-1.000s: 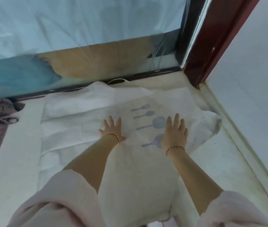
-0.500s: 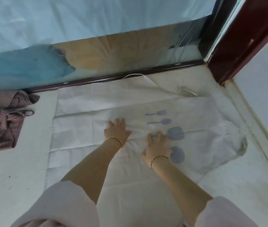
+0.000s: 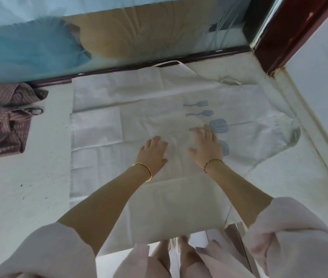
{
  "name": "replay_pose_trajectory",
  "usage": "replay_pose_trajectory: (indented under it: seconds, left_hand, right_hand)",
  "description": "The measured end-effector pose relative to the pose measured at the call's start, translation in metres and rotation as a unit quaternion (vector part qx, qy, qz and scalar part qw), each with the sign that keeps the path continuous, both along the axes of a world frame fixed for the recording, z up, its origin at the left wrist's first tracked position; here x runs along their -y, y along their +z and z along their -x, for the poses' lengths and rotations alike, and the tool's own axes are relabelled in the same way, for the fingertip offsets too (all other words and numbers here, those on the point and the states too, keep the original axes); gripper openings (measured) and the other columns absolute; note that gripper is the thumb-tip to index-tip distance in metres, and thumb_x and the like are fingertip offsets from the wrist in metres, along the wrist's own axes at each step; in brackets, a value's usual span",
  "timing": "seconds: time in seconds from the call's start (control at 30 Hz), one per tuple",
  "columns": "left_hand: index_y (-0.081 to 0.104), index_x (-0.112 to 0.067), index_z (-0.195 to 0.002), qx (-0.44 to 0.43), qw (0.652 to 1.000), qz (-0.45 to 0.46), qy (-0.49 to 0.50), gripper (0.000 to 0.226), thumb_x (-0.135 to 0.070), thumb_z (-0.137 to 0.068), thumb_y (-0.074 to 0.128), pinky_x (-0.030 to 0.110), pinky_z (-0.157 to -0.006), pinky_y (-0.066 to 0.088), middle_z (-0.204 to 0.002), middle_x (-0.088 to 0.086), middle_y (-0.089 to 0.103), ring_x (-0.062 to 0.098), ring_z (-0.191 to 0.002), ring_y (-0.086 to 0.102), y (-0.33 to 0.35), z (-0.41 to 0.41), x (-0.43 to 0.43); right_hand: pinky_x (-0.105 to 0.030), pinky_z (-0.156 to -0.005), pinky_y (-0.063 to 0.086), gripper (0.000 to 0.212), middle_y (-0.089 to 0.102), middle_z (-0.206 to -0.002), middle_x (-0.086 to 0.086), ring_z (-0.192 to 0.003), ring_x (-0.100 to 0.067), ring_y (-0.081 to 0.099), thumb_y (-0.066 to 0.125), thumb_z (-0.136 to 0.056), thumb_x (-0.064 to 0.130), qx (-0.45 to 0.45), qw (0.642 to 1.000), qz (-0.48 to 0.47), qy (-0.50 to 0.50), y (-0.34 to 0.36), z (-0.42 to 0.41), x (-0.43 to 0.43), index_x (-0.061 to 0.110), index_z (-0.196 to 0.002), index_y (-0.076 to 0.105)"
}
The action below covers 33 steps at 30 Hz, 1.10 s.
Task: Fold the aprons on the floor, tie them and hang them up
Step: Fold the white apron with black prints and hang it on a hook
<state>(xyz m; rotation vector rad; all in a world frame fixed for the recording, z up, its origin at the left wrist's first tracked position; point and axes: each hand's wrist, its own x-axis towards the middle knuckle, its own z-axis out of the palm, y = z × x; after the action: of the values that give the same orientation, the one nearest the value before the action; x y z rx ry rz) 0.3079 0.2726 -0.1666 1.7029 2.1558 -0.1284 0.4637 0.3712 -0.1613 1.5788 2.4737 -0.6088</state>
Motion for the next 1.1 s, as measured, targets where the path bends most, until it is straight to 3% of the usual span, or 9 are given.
replay_pose_trajectory:
  seconds: [0.13,0.27,0.4,0.57,0.67,0.77,0.87,1.0,1.1]
  left_hand:
    - [0.048,-0.013,-0.12,0.075,0.996,-0.036,-0.03,0.035,-0.028,-0.09,0.057,0.035,-0.088,0.042,-0.126,0.007,0.039,0.026,-0.111,0.046,0.006,-0.032,0.022]
    - [0.051,-0.013,-0.105,0.141,0.983,0.032,-0.109,0.033,-0.037,-0.086,0.062,0.035,-0.074,0.043,-0.115,0.005,0.042,0.027,-0.094,0.055,0.013,-0.072,0.055]
    - [0.05,-0.015,-0.104,0.078,0.979,0.101,-0.159,0.048,-0.051,-0.077,0.066,0.031,-0.069,0.038,-0.113,0.003,0.043,0.025,-0.098,0.052,0.005,-0.108,0.097]
    - [0.043,-0.013,-0.122,-0.093,0.972,0.076,-0.203,0.07,-0.056,-0.073,0.067,0.033,-0.077,0.04,-0.123,0.006,0.038,0.024,-0.11,0.042,-0.012,-0.132,0.129]
    - [0.04,-0.01,-0.125,-0.121,0.972,0.079,-0.187,0.054,-0.028,-0.081,0.066,0.034,-0.079,0.043,-0.129,0.01,0.034,0.027,-0.113,0.039,-0.012,-0.136,0.137]
    - [0.046,-0.009,-0.117,-0.064,0.983,0.087,-0.148,0.042,-0.012,-0.08,0.065,0.037,-0.079,0.047,-0.124,0.011,0.036,0.027,-0.11,0.041,-0.006,-0.13,0.138]
    - [0.051,-0.009,-0.106,0.03,0.996,0.063,-0.06,0.016,-0.009,-0.091,0.043,0.041,-0.08,0.046,-0.11,0.013,0.047,0.031,-0.101,0.049,0.005,-0.123,0.135]
    - [0.04,-0.015,-0.096,0.081,0.996,-0.011,0.031,0.008,-0.016,-0.097,0.033,0.037,-0.07,0.042,-0.085,0.014,0.057,0.03,-0.076,0.054,0.023,-0.11,0.133]
    - [0.036,-0.017,-0.093,0.098,0.993,-0.049,0.044,0.005,-0.019,-0.097,0.038,0.034,-0.065,0.038,-0.074,0.008,0.052,0.027,-0.068,0.049,0.04,-0.104,0.13]
  right_hand:
    - [-0.038,-0.094,0.043,0.038,0.042,-0.134,-0.009,-0.121,-0.028,0.04,0.048,-0.088,0.002,-0.093,0.995,-0.016,0.028,0.008,-0.034,0.023,0.011,-0.125,0.051]
    - [-0.037,-0.087,0.046,0.027,0.051,-0.116,-0.005,-0.106,-0.024,0.051,0.046,-0.089,0.0,-0.077,0.994,0.004,0.075,0.009,-0.059,0.052,0.013,-0.108,0.06]
    - [-0.036,-0.087,0.046,0.03,0.053,-0.11,-0.005,-0.102,-0.023,0.053,0.045,-0.087,-0.003,-0.064,0.992,0.03,0.102,0.003,-0.084,0.084,0.014,-0.105,0.061]
    - [-0.029,-0.085,0.039,0.035,0.053,-0.112,-0.006,-0.104,-0.024,0.052,0.043,-0.086,-0.006,-0.049,0.99,0.044,0.126,-0.003,-0.115,0.107,0.013,-0.11,0.06]
    - [-0.032,-0.09,0.04,0.04,0.052,-0.116,-0.007,-0.109,-0.026,0.051,0.04,-0.087,-0.008,-0.044,0.987,0.057,0.147,-0.004,-0.128,0.113,0.015,-0.113,0.06]
    - [-0.034,-0.096,0.04,0.044,0.05,-0.122,-0.007,-0.112,-0.026,0.05,0.038,-0.087,-0.009,-0.04,0.982,0.085,0.164,-0.001,-0.138,0.117,0.015,-0.118,0.058]
    - [-0.034,-0.098,0.039,0.051,0.047,-0.129,-0.006,-0.119,-0.026,0.046,0.047,-0.084,-0.01,-0.015,0.977,0.086,0.194,0.005,-0.149,0.121,0.017,-0.127,0.053]
    - [-0.032,-0.106,0.034,0.064,0.041,-0.143,0.001,-0.131,-0.021,0.037,0.051,-0.086,-0.005,0.01,0.969,0.023,0.244,0.008,-0.163,0.122,0.019,-0.142,0.036]
    - [-0.034,-0.103,0.032,0.047,0.058,-0.125,0.001,-0.115,-0.021,0.052,0.051,-0.091,0.01,0.008,0.968,-0.086,0.237,0.011,-0.164,0.119,0.02,-0.136,0.042]
